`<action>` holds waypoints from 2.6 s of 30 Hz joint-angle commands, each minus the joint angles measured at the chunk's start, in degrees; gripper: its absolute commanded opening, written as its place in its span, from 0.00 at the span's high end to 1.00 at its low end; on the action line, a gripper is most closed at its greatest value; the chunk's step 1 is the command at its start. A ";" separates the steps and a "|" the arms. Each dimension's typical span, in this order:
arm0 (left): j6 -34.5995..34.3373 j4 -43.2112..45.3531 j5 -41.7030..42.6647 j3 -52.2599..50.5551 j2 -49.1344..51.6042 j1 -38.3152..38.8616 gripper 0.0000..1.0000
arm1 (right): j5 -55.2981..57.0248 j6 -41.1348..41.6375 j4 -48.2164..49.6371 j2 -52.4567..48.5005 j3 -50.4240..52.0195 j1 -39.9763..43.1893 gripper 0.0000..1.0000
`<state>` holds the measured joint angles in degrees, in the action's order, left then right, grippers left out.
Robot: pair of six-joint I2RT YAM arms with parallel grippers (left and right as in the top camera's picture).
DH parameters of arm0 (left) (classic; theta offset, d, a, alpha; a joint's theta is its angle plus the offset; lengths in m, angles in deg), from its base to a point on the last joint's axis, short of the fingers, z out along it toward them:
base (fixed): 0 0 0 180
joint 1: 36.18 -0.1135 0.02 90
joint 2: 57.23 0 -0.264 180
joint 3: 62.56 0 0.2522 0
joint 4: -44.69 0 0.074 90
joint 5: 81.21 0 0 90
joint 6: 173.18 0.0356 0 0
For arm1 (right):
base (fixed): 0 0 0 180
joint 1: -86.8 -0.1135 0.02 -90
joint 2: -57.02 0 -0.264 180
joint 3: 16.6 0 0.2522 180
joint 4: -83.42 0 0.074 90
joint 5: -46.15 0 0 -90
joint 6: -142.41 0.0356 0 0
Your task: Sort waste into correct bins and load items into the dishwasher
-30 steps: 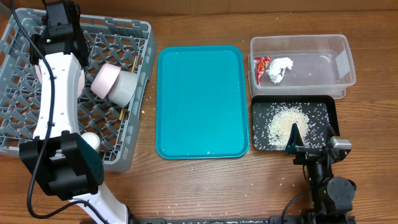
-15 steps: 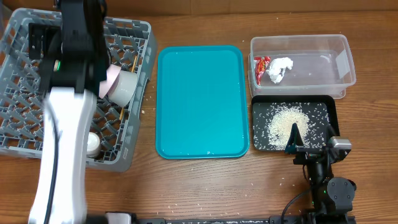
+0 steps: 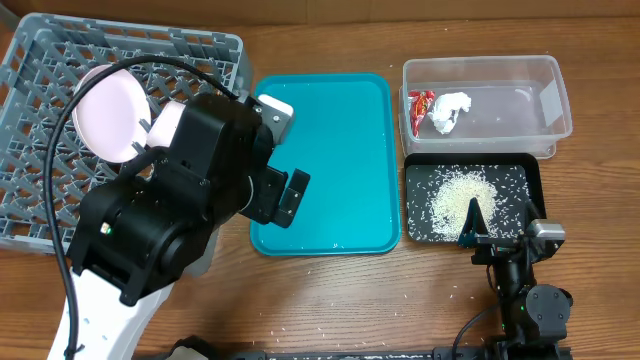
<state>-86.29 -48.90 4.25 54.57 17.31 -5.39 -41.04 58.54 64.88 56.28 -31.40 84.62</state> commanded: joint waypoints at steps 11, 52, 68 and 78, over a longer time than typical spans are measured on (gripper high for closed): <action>4.22 27.28 1.01 -21.16 -22.84 -8.11 0.00 | -0.13 -0.20 0.22 0.44 0.57 0.26 0.00; -1.38 75.93 10.36 -103.10 -74.29 -18.03 0.00 | -0.11 -0.20 0.22 0.44 0.57 0.26 0.00; -1.38 75.93 10.36 -103.10 -74.29 -18.03 0.00 | -0.11 -0.20 0.22 0.44 0.57 0.26 0.00; -1.38 75.93 10.36 -103.10 -74.29 -18.03 0.00 | -0.13 -0.20 0.22 0.44 0.57 0.26 0.00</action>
<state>-86.71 27.09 14.02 -48.31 -56.43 -23.12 -41.07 58.54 64.90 56.28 -31.40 84.62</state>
